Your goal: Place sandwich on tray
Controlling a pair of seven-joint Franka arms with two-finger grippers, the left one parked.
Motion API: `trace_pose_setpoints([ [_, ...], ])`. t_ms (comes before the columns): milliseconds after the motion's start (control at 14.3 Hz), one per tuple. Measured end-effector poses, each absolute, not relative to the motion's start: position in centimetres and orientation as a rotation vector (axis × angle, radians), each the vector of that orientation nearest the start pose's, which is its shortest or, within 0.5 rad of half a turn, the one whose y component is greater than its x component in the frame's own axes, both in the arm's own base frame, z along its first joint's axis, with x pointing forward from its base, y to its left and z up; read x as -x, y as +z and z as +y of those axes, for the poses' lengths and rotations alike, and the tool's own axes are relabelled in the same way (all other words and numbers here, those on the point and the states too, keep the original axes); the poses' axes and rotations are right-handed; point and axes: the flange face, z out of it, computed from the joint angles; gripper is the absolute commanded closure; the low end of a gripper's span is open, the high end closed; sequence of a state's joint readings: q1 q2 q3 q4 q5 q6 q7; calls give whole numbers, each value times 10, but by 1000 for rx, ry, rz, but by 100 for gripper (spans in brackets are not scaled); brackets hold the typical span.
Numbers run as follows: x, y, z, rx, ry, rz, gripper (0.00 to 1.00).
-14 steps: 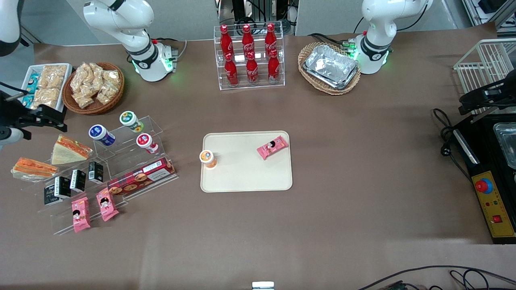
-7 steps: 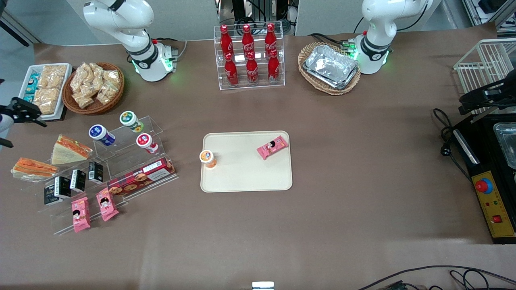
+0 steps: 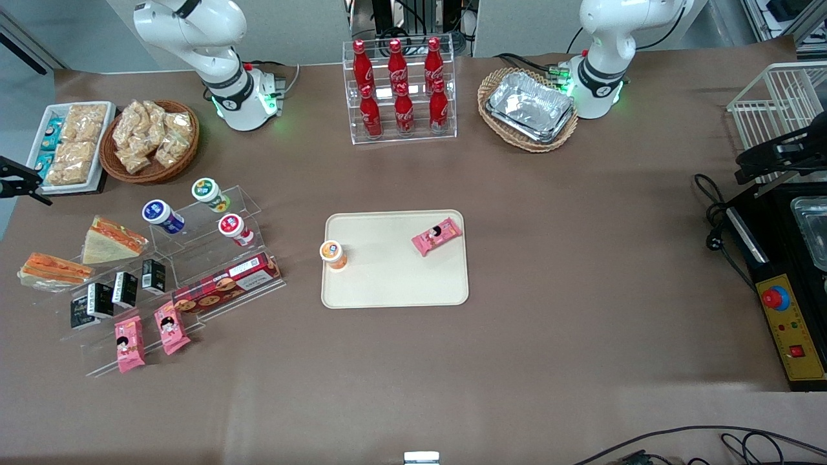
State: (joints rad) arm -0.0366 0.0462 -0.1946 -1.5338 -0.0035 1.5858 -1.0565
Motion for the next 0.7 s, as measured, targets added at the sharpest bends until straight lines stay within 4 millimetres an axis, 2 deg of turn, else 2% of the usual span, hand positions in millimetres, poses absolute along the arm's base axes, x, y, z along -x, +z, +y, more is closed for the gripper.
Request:
trace_pose_setpoints([
  [421, -554, 610, -159, 2784, 8, -1495, 0],
  [701, -562, 590, -184, 2692, 20, -1669, 0],
])
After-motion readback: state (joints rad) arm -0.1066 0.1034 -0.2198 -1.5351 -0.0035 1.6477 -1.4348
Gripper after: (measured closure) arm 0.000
